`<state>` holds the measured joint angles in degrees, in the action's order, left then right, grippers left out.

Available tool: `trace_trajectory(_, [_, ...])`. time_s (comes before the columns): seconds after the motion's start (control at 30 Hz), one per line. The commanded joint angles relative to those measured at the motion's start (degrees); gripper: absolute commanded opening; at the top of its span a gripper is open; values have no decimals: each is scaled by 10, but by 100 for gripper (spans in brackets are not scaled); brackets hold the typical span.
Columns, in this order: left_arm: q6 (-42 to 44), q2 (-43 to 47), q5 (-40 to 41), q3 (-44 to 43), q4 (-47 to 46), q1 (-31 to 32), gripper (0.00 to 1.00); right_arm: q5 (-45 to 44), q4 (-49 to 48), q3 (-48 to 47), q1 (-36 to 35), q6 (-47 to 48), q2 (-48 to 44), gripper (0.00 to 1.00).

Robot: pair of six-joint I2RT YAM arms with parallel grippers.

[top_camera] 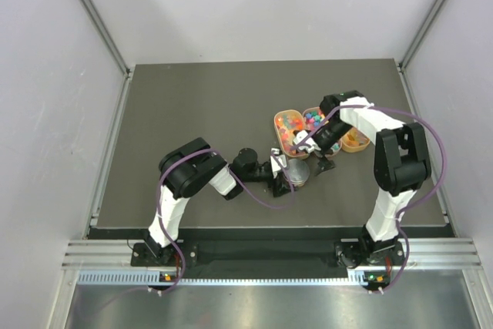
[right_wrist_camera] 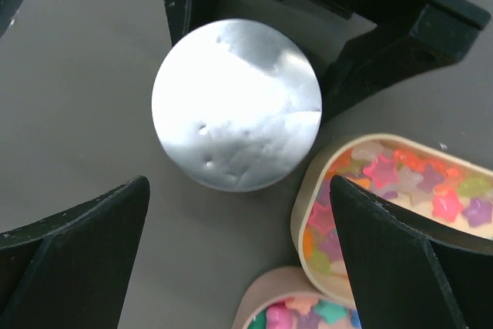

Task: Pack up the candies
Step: Screw the bottle lid onto the packing bottle.

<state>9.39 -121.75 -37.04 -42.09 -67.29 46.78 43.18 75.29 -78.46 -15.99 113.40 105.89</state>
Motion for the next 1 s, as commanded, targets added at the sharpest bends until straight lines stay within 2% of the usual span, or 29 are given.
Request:
trace_trajectory(0.0, [31, -10, -6, 17, 66, 7, 71, 45, 53, -28, -21, 248, 21, 100])
trace_trajectory(0.77, [36, -18, -11, 8, 80, 1, 71, 71, 49, 2, -42, 285, 14, 97])
trace_trajectory(0.97, [35, -17, -8, 9, 80, 1, 70, 67, 36, 7, -44, 275, 13, 90])
